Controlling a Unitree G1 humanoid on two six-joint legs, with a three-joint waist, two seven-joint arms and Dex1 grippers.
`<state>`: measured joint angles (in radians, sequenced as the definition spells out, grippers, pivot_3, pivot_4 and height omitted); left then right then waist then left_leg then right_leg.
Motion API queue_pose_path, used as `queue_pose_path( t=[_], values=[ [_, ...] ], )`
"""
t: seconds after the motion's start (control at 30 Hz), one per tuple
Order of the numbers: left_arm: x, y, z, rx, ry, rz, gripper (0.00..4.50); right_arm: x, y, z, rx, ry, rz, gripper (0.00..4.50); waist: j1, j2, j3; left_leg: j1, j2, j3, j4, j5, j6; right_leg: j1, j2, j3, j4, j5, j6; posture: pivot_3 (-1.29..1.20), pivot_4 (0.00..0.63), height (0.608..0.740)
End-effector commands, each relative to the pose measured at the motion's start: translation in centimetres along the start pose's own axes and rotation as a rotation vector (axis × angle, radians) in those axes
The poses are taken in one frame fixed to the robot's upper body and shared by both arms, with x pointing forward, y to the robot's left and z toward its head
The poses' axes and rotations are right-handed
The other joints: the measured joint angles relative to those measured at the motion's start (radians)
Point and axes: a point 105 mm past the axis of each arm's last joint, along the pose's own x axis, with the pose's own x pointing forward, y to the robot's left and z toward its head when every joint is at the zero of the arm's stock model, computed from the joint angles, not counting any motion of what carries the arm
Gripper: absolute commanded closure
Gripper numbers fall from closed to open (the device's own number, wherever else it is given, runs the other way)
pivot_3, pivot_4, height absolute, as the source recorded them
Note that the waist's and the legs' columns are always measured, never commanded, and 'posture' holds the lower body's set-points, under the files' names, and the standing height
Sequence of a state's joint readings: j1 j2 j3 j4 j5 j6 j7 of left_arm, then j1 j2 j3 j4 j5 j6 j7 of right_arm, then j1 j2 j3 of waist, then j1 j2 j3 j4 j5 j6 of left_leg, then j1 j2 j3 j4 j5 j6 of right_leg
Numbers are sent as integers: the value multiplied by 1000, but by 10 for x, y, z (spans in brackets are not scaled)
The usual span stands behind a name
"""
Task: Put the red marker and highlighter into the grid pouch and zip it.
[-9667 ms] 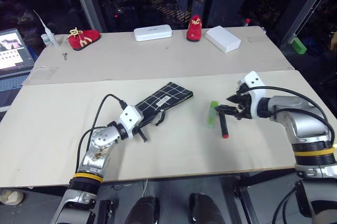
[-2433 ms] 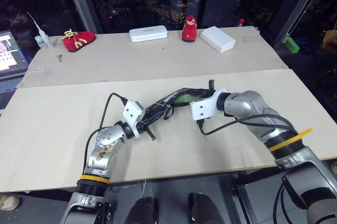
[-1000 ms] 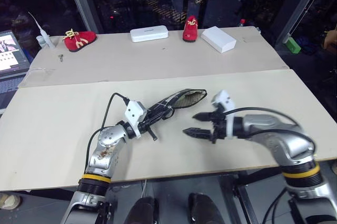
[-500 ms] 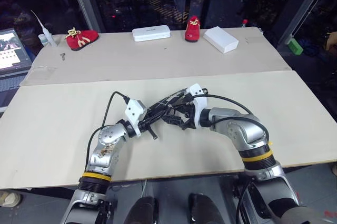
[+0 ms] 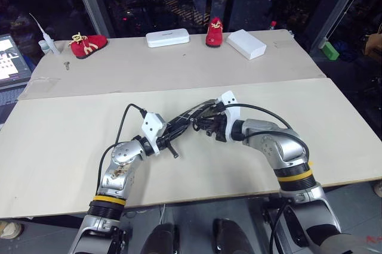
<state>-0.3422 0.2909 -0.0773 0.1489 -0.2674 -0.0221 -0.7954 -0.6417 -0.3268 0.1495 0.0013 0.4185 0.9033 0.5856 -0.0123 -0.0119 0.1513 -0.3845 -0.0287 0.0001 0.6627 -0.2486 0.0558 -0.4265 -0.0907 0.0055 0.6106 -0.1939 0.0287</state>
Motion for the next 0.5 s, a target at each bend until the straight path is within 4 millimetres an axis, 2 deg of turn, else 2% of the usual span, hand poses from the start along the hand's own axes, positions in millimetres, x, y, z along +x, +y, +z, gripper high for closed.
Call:
queue_pose_path(
  t=[0.03, 0.13, 0.23, 0.37, 0.5],
  values=[
    [0, 2, 9, 35, -27, 7, 4500, -14, -15, 6, -44, -14, -57, 4421, 0, 0, 0, 0, 0, 0, 0, 0, 0, 0, 0, 0, 0, 0, 0, 0, 150, 740],
    [-1, 2, 9, 35, -27, 9, 4500, -31, -38, 0, -97, 39, -122, 4421, 2, 0, 0, 0, 0, 0, 0, 0, 0, 0, 0, 0, 0, 0, 0, 0, 150, 740],
    [-1, 2, 9, 35, -27, 10, 4500, -57, -73, 4, -154, 70, -242, 4421, 4, 0, 0, 0, -1, 0, 0, 0, 0, 1, 0, 0, -1, 0, 0, 0, 150, 740],
    [-2, 2, 9, 34, -25, 10, 4500, -87, -111, 13, -227, 89, -387, 4421, 2, 0, 0, 0, -1, 1, 0, 0, 0, 1, -1, 0, -1, 0, 0, 0, 150, 740],
    [-1, 2, 9, 33, -27, 10, 4500, -101, -130, 20, -243, 88, -461, 4421, -3, 0, 0, 1, 0, 2, 0, 0, 0, 1, 1, 1, -1, 0, 0, 0, 150, 740]
  ],
)
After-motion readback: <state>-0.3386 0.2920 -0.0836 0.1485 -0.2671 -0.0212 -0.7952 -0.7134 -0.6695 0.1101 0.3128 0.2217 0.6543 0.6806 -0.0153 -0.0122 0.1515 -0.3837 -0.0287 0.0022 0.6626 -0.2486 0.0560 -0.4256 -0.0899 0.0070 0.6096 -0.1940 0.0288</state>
